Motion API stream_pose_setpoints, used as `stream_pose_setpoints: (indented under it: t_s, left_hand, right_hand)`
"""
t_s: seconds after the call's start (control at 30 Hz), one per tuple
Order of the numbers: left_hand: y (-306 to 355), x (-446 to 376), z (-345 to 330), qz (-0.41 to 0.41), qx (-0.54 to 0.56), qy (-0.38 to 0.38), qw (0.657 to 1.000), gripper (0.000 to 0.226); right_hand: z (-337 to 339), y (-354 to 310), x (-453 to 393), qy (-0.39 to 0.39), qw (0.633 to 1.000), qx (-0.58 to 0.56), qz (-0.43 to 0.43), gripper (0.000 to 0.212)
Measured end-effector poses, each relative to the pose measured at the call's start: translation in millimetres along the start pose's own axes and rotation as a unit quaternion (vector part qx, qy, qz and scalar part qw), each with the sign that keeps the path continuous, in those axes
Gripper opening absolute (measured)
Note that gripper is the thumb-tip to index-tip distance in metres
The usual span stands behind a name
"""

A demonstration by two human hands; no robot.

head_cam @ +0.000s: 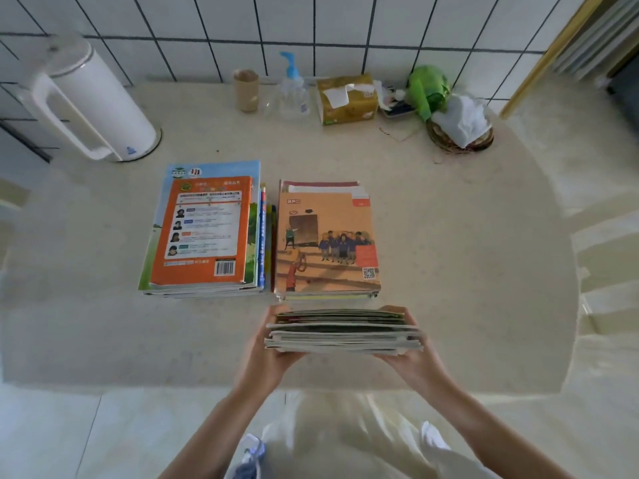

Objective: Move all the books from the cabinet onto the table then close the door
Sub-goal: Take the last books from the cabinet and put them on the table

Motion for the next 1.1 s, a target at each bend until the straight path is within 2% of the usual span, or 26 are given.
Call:
stream_pose_setpoints:
  t_s: [0.07, 0.17, 0.23, 0.3, 0.4, 0.47, 0.5, 0.57, 0.63, 0.67, 0.73, 0.77, 0.87, 0.93, 1.03, 1.1]
  left_hand:
    - [-5, 1, 2, -0.006, -0.02, 0.001, 1.0, 0.057]
    - [-24, 0, 5, 0.027, -0.054, -0.016, 0.998, 0.067]
    - [-35, -1, 5, 0.045, -0.082, -0.035, 0.995, 0.076]
    - [-39, -2, 6, 0.045, -0.108, -0.029, 0.993, 0.071]
    - [-20, 2, 6, -0.015, -0.157, 0.007, 0.988, 0.046]
    - [-14, 2, 6, -0.036, -0.151, 0.004, 0.988, 0.04]
    - [-14, 1, 7, -0.035, -0.142, -0.005, 0.989, 0.038]
    - [-15, -2, 9, -0.033, -0.124, -0.014, 0.992, 0.043]
    - [-11, -6, 14, -0.039, -0.122, -0.008, 0.992, 0.055]
    - [-6, -8, 15, -0.053, -0.133, -0.005, 0.99, 0.058]
    - [6, -14, 18, -0.068, -0.129, -0.01, 0.989, 0.061]
    - [14, -19, 21, -0.063, -0.117, -0.009, 0.991, 0.06]
    - [42, -33, 27, -0.042, -0.102, -0.012, 0.994, 0.062]
    - [65, -42, 26, -0.032, -0.095, -0.029, 0.995, 0.063]
    - [92, -53, 20, 0.0, -0.099, -0.058, 0.993, 0.059]
    - [103, -65, 16, 0.029, -0.093, -0.049, 0.994, 0.06]
  right_hand:
    - [-3, 3, -2, -0.011, 1.0, 0.009, 0.014, 0.061]
    - [-6, 17, -5, -0.044, 0.999, -0.002, 0.011, 0.067]
    - [-2, 25, -5, -0.048, 0.999, -0.006, -0.021, 0.064]
    - [-2, 33, -4, -0.072, 0.995, -0.018, -0.067, 0.063]
    - [-3, 41, -4, -0.058, 0.996, 0.0, -0.07, 0.049]
    - [-6, 43, -7, -0.047, 0.993, -0.056, -0.097, 0.036]
    - [-7, 42, -9, -0.043, 0.987, -0.095, -0.122, 0.037]
    - [-5, 39, -12, -0.066, 0.977, -0.14, -0.149, 0.036]
    - [-3, 33, -15, -0.09, 0.972, -0.151, -0.155, 0.024]
    - [-1, 28, -17, -0.092, 0.975, -0.136, -0.149, 0.029]
    - [8, 10, -25, -0.099, 0.985, -0.09, -0.108, 0.06]
    - [13, 1, -29, -0.099, 0.986, -0.091, -0.102, 0.065]
    - [26, -33, -43, -0.116, 0.987, -0.098, -0.061, 0.052]
    - [33, -53, -53, -0.133, 0.985, -0.101, -0.032, 0.056]
    - [41, -69, -68, -0.147, 0.981, -0.119, -0.037, 0.045]
    - [42, -77, -79, -0.153, 0.978, -0.131, -0.06, 0.041]
Point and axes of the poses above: each hand's wrist, its own x-axis away from the middle knuckle, its own z-axis out of the back of the hand, y = z × x, the point moved 6 cm from there along -x, towards the middle knuckle, and after that the axes turned 1 degree about -z, right-handed, at the moved point
